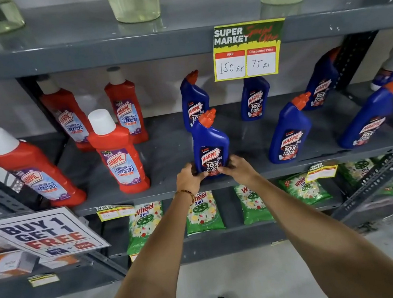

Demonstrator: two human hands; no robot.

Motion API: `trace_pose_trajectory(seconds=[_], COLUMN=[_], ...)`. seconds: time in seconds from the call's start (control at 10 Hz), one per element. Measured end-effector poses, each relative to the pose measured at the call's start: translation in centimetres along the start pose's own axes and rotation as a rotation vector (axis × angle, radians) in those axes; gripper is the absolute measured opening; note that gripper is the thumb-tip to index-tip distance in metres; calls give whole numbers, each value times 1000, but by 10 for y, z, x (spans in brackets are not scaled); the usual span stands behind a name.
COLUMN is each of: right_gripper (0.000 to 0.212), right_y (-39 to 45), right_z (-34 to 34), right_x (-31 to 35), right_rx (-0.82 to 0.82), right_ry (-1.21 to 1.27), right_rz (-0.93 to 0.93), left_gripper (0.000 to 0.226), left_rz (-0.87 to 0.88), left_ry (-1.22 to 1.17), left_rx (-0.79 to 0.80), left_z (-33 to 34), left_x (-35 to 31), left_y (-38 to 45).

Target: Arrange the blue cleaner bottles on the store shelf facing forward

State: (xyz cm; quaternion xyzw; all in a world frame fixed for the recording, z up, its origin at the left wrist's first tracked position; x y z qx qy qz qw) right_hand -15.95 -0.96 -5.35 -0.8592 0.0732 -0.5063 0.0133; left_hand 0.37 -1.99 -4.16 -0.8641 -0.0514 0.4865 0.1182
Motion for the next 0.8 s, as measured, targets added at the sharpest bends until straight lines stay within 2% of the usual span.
trace_pose_trajectory(seconds=[0.3, 0.4, 0.5, 0.6, 0.7, 0.8], right_gripper=[39, 42, 59, 67, 67, 66], right_y=[-2, -18, -37, -57, -74, -91], right_z=[-1, -6, -8, -7, -10, -20], right_x=[-4, 5, 12, 15, 27, 46], right_rx=[-17, -64, -104, -162, -242, -344], right_ry=[20, -102, -380, -616, -743, -811], right_rz=[52, 42, -52, -146, -237, -328], left_gripper=[43, 41, 40, 49, 57, 61], left_rz=[8, -3, -4, 85, 282, 405], left_ry=[43, 101, 238, 470, 614, 669], left_rx=[27, -4, -66, -125, -265, -406], left_z=[0, -3, -6, -8, -11, -20], left_x=[2, 4, 8, 7, -1, -14], left_y=[-1, -7, -17, -33, -49, -70])
Point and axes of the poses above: each hand's wrist, its own y-axis towards the middle knuckle, its own z-axis out of the palm, x = y × z, the point moved 6 cm from there along y, towards the middle knuckle, and after that the axes turned 6 degrees about -z, right-handed, at the moved point
